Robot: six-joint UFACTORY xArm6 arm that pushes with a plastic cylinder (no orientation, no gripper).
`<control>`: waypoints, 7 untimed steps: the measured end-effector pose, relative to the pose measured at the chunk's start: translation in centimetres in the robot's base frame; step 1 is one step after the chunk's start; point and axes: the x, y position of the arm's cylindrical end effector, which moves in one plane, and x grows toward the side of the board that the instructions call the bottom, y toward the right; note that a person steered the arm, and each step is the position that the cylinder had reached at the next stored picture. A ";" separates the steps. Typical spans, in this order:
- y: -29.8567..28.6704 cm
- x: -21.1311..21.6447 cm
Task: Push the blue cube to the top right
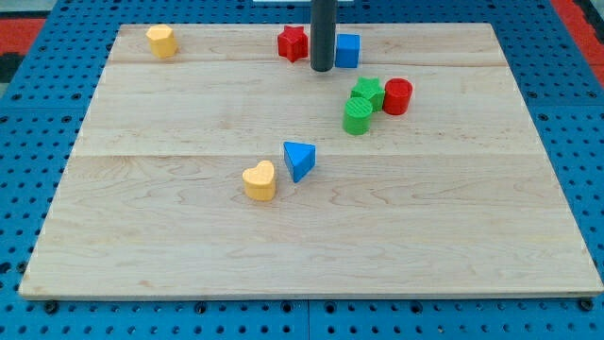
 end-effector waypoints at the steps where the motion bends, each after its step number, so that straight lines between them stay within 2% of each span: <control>1: 1.5 -2.7; 3: 11.2 -3.2; 7: 12.9 -2.9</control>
